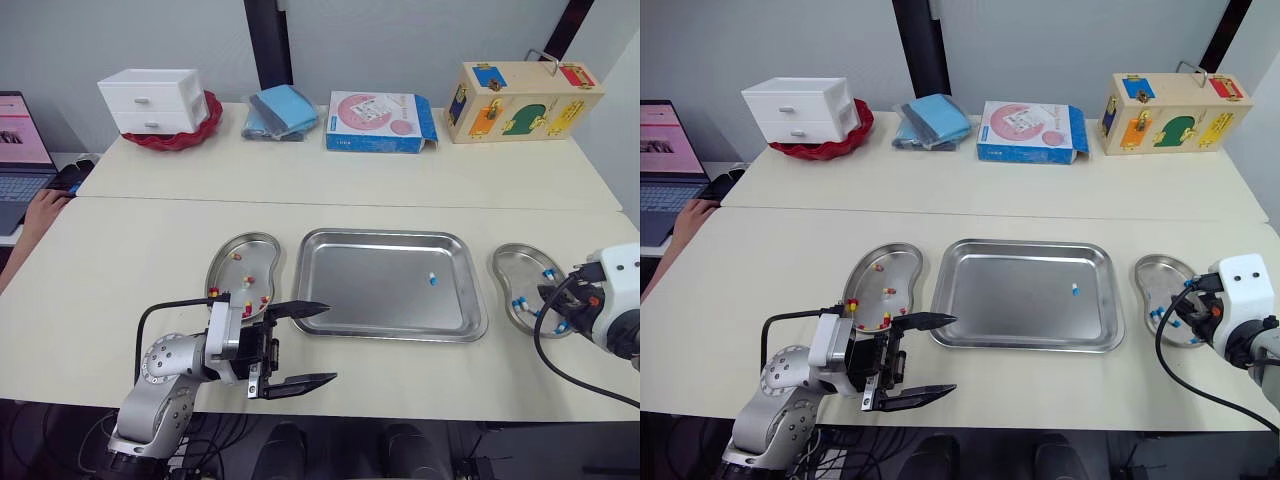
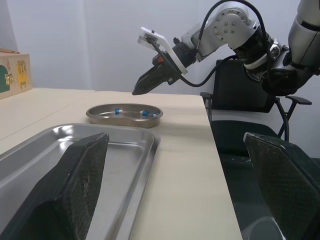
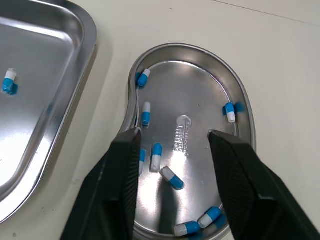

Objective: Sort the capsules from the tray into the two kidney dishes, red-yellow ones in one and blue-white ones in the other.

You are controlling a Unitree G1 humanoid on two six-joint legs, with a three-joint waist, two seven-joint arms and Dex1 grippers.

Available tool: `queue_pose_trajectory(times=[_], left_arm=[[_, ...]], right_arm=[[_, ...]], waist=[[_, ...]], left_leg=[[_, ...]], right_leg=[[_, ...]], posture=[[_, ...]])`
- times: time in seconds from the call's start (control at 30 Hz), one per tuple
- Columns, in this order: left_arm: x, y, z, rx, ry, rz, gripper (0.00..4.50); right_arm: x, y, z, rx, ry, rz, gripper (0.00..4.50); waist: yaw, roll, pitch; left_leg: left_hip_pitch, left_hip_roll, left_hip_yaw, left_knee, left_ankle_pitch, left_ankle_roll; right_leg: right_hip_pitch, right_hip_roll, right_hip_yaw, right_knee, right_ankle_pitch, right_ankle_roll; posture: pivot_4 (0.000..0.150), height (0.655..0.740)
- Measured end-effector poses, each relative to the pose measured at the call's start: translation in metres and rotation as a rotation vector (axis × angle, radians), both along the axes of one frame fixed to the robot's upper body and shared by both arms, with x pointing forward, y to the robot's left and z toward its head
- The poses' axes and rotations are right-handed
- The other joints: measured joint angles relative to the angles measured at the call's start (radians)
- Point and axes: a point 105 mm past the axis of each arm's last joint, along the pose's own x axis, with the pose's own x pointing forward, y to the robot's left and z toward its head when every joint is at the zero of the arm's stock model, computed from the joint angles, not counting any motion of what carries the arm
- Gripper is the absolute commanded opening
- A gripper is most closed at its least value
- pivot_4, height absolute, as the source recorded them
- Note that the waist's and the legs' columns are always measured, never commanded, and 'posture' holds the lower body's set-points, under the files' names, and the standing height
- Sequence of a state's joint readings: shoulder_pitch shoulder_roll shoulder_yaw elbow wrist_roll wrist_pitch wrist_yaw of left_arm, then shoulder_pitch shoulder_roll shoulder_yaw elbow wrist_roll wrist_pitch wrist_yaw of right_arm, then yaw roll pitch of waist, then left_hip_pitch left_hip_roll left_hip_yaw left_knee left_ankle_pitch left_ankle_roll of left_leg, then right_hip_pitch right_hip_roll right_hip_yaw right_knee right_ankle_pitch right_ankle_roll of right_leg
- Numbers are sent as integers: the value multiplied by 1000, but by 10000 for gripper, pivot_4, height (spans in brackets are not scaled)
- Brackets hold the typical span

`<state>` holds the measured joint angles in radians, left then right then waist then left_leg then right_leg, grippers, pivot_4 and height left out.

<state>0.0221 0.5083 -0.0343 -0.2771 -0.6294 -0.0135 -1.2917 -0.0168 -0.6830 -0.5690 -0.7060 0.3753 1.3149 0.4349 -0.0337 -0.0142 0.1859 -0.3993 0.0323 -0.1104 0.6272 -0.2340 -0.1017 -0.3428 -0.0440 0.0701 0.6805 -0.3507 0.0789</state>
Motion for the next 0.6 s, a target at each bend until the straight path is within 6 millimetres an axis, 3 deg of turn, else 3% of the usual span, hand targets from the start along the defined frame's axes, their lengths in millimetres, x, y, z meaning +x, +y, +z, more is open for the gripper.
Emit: queue_pose_trajectory(times=[0.13,0.37,0.5,0.6], left_arm=[[3,10,-1,39,46,102,45000],[14,88,-23,333,211,541,45000],[5,136,-28,441,301,709,45000],[-13,175,-41,545,390,821,45000]], right_arm=[[-1,0,0,-22,-28,37,44732],[-23,10,-13,-76,-23,350,44732],[-39,-8,-20,-148,51,480,44732],[-55,-32,-32,-183,202,545,44732]], waist=[[0,0,0],[1,-1,1],[1,-2,1],[-1,-3,1]], left_leg=[[0,0,0,0,0,0],[0,0,0,0,0,0],[1,0,1,0,0,0],[1,0,2,-1,0,0]], right_leg=[[0,0,0,0,0,0],[0,0,0,0,0,0],[1,-1,0,-1,0,0],[0,0,1,-1,-1,0]], posture=[[1500,7337],[1500,7337],[1500,7337],[1500,7337]])
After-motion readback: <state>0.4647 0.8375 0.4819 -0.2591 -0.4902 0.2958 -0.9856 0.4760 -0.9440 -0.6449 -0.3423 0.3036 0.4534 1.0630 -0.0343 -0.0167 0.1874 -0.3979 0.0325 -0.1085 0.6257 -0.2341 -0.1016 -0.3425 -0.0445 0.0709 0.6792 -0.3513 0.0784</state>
